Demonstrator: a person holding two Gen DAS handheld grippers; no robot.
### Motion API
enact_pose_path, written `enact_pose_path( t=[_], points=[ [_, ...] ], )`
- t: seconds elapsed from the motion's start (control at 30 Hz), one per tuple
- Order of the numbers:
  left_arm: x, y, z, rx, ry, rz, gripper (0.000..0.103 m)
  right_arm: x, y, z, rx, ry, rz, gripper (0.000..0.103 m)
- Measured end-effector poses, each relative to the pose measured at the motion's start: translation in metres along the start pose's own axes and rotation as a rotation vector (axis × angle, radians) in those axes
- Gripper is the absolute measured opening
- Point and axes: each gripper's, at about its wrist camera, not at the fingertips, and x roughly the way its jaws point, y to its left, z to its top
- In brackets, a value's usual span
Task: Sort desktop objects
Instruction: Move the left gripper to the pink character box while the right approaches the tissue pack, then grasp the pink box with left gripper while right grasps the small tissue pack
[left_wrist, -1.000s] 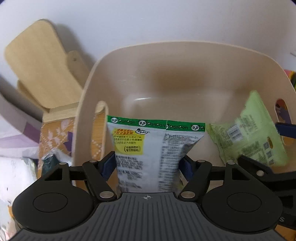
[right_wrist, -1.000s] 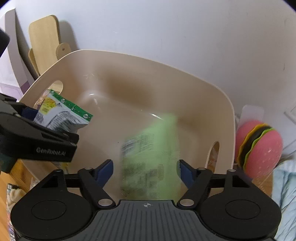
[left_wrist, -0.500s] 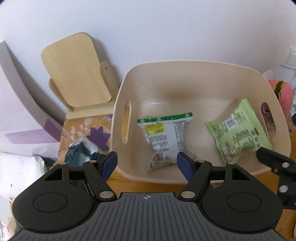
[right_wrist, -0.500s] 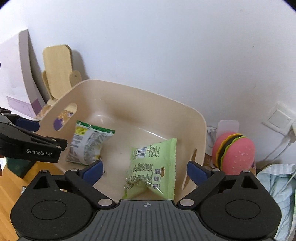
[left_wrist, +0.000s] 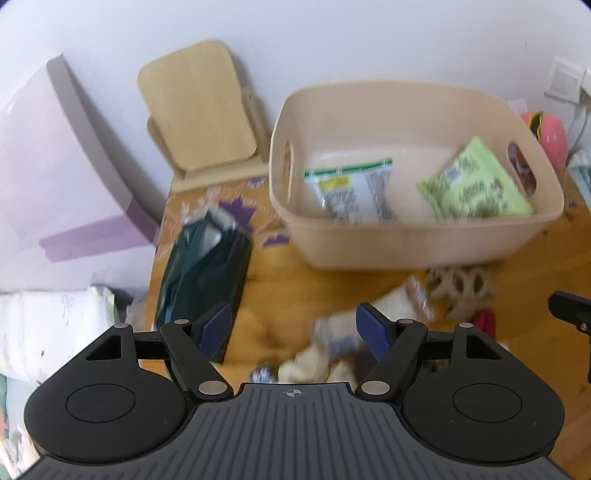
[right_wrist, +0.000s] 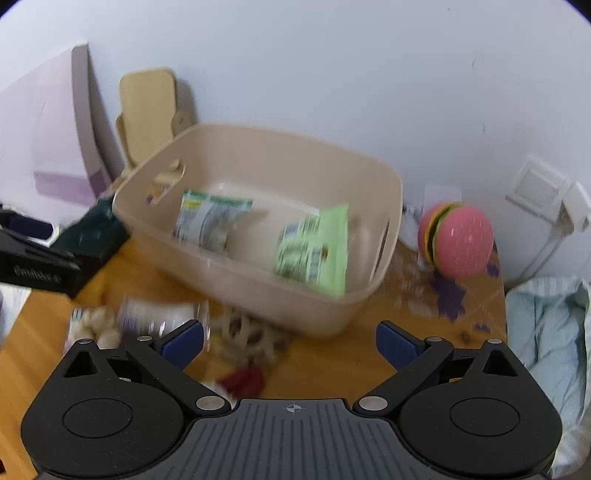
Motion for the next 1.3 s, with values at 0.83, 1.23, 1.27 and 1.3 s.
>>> enact_pose_path(
  t=[0.83,1.23,1.27,1.3],
  points=[
    [0.053,0.009,-0.116,0.031,0.206,-0.071,0.076,0.039,0.038,-0.101,-0.019,0.227,0.023,0.098],
    [0.078,0.013,-0.124,0.052,0.252,-0.119,0.077,0.068,0.030,-0.116,0.055,0.306,-0.005,0.088],
    [0.079,0.013,-0.124,0.084,0.244,-0.136,0.076,0.067,0.029,-0.117,0.065,0.298,-0.005,0.088],
    [0.079,0.014,-0.125,0.082,0.238,-0.142,0.074,0.067,0.027,-0.116,0.070,0.297,-0.008,0.087]
  ],
)
